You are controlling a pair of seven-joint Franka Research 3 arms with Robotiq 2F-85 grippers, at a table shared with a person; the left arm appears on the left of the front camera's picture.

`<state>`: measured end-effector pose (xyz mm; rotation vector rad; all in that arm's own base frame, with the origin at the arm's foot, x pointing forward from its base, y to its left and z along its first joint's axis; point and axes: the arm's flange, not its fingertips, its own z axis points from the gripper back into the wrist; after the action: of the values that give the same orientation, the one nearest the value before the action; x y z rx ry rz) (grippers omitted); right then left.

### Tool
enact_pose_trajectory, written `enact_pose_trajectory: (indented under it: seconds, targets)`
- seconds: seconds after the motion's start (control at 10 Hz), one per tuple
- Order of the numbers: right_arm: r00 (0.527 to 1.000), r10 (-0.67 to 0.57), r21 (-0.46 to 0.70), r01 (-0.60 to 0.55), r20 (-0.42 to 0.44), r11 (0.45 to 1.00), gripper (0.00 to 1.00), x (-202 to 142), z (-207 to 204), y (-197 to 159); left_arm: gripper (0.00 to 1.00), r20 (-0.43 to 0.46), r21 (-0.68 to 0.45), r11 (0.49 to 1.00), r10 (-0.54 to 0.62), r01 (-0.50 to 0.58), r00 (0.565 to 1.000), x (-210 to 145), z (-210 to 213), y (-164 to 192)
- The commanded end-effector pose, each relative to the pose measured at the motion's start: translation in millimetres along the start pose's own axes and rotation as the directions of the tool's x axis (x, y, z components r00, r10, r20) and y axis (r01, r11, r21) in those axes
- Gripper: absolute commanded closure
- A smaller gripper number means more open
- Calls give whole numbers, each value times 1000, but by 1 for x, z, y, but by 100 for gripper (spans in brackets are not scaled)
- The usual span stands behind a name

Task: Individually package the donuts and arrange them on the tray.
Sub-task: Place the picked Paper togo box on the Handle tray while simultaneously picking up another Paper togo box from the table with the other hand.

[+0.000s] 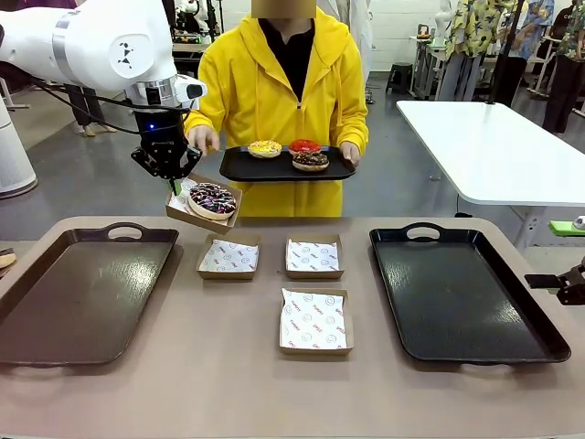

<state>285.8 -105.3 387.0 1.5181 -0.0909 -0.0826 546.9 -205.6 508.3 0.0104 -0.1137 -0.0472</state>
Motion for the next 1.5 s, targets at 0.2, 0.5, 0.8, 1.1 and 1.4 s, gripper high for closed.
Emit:
enact_pose_trajectory:
  seconds: [0.2, 0.5, 0.8, 1.1, 1.4]
  targets:
    - [1000, 4, 14, -4, 0, 1000, 0, 0, 0, 1, 100, 3, 5, 1000, 2, -2, 1000, -4, 2, 2]
    - [1000, 23, -153, -20, 20, 988, 0, 25, -33, 37, 99, -33, -56, 998, 7, -9, 999, -5, 13, 18]
    - [998, 38, -347, -51, -44, 936, 0, 55, -104, 103, 99, -52, -95, 995, 3, -8, 999, -33, 38, 79]
    - [996, 73, -574, -85, -44, 814, 0, 85, -188, 114, 99, -74, -53, 996, 72, -76, 995, -59, 35, 143]
    - [989, 130, -751, -140, -72, 646, 0, 95, -253, 86, 99, -112, -14, 990, 135, -137, 984, -69, 8, 190]
